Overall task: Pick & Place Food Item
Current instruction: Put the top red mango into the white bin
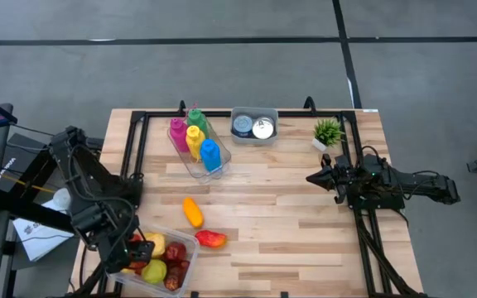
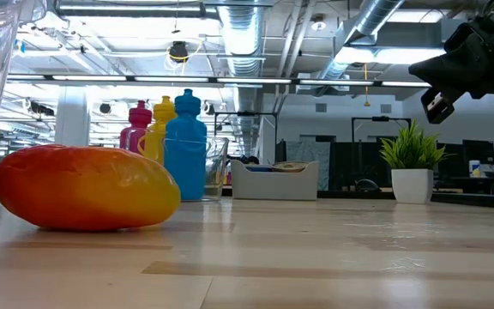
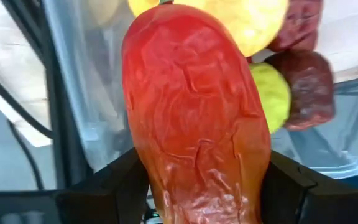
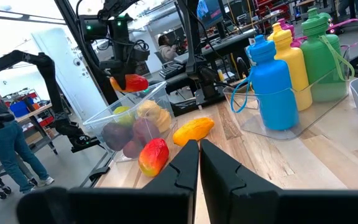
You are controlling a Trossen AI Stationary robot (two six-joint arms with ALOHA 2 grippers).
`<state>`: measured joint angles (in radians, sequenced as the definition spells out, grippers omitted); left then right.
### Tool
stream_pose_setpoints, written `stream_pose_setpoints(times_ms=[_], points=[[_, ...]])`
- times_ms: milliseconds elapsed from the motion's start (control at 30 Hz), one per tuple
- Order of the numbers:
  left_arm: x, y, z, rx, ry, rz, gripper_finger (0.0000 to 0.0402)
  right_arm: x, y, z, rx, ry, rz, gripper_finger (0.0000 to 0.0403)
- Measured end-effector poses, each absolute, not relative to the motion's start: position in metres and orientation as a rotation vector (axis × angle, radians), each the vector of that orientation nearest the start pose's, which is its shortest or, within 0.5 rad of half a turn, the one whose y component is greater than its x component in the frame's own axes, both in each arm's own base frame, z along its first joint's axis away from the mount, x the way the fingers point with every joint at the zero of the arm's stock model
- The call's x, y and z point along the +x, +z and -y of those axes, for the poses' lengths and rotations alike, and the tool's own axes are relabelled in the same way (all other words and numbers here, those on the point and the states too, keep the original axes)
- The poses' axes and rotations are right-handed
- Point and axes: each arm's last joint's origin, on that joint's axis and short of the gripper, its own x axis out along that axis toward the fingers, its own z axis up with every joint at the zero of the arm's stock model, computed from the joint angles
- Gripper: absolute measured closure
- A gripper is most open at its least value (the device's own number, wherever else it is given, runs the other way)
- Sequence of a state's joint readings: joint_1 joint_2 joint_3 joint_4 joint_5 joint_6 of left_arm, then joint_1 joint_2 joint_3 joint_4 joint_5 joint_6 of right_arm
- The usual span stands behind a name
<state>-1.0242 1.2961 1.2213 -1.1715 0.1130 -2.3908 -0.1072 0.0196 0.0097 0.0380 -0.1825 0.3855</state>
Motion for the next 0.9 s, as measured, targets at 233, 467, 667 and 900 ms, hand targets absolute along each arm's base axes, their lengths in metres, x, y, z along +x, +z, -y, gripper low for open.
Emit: stream_pose_setpoints(times_ms=[233,467,667,900], points=[[0.109,0.299,0.206,-1.231,0.819,-1.475,0.0179,0.098,0.169,0.005,0.382,0.080,0.013,0.0391],[0.112,0.286,0.217,-1.164,0.864,-1.474,0.0179,0.098,0.169,0.005,0.381,0.080,0.013,0.0391],[0.115,0.274,0.225,-1.087,0.880,-1.499,0.0179,0.098,0.169,0.005,0.381,0.080,0.013,0.0390],[0.120,0.260,0.233,-1.037,0.926,-1.499,0.0179,0.098,0.169,0.005,0.381,0.080,0.013,0.0390]])
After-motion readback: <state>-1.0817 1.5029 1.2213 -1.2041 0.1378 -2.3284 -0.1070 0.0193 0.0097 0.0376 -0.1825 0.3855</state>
